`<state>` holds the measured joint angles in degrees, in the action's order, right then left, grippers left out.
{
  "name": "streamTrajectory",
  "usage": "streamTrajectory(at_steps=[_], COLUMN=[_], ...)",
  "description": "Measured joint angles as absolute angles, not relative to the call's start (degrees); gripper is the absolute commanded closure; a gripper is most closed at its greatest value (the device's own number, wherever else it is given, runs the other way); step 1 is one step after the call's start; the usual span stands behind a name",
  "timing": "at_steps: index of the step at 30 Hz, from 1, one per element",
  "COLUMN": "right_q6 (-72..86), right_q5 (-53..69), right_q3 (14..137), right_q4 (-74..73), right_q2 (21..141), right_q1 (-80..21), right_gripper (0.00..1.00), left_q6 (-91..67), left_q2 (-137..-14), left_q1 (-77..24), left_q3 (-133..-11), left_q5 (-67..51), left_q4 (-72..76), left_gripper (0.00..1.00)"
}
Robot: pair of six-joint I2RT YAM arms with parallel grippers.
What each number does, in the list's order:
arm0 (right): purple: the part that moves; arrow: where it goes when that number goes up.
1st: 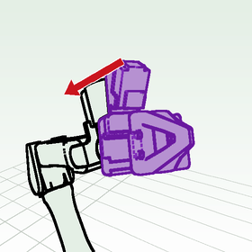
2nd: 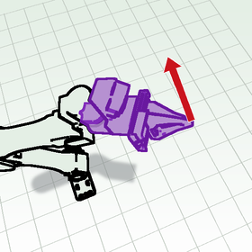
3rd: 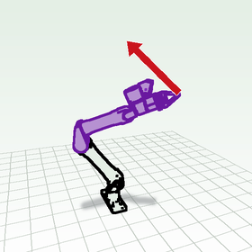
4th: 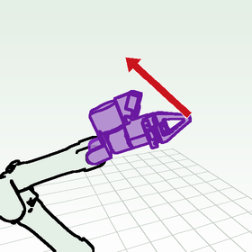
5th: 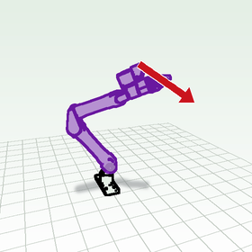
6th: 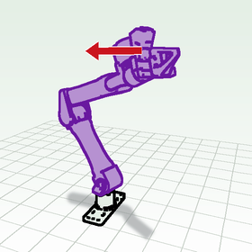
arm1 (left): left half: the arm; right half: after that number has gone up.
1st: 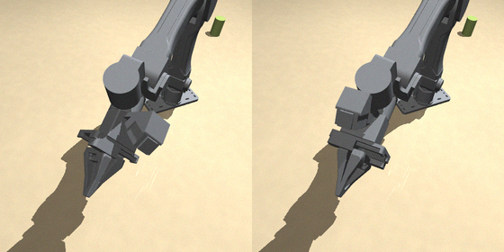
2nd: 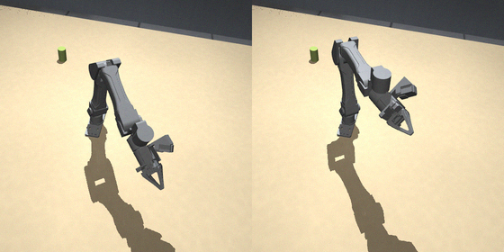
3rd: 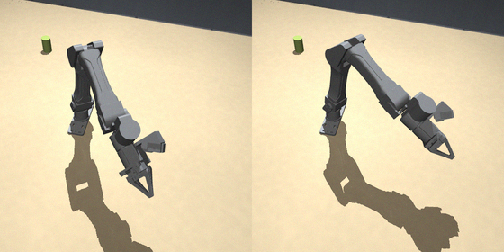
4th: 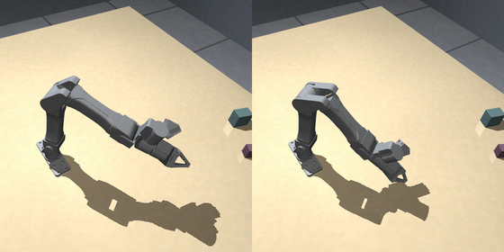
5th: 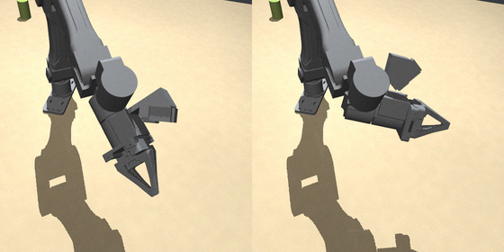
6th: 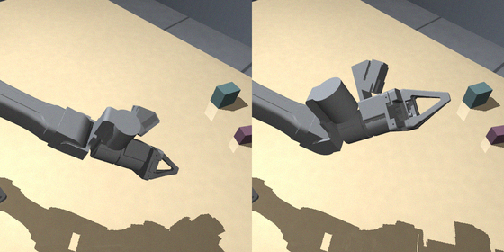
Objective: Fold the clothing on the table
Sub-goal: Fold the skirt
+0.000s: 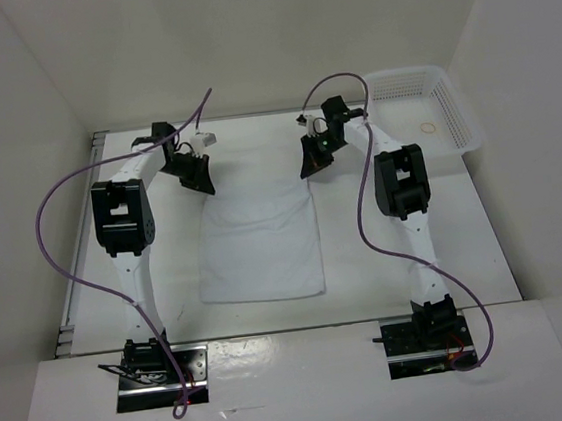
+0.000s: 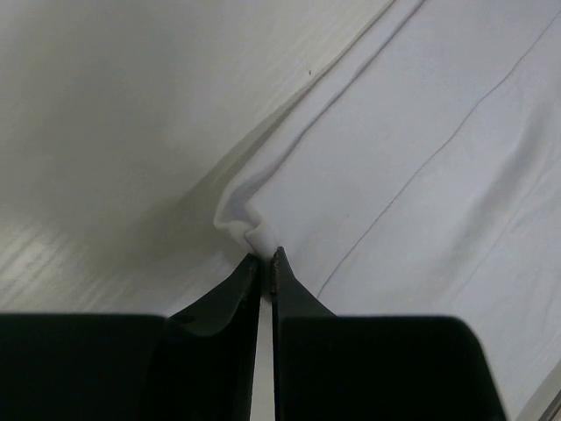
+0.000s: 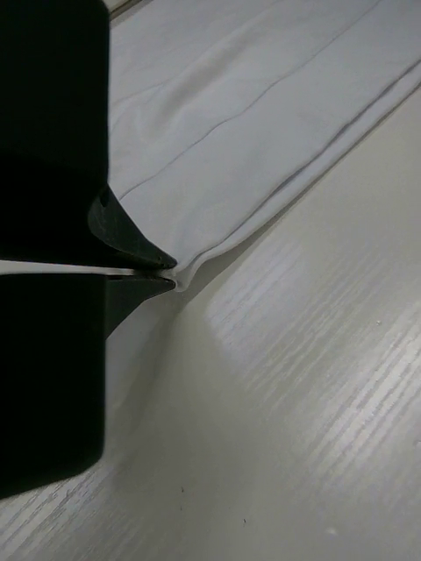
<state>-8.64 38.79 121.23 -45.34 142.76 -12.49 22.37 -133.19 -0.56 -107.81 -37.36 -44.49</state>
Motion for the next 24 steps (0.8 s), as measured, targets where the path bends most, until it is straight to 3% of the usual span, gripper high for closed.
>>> streamTrajectory(at_steps=[13,21,24], right_q6=[-8.62,-8.71,-9.17], right_q5=[32.75,31.66,31.53], right_q3=[132.97,134.06,128.62], right_q4=[-46.59,-48.14,-47.46], right_q2=[141.86,135.52,129.58], right_q1=[-12.6,-12.6,-13.1], right_gripper=[1.0,1.0,1.0], left_q6=[21.98,20.97,21.15], left_q2=[-133.19,-131.85,-128.14], left_q1=[-0.4,0.54,1.15], left_q3=[-121.54,-121.34,-117.86], left_q5=[-37.76,-39.81,-40.84], left_q4=[-46.15,-46.92,-46.89], left_gripper=[1.0,1.0,1.0])
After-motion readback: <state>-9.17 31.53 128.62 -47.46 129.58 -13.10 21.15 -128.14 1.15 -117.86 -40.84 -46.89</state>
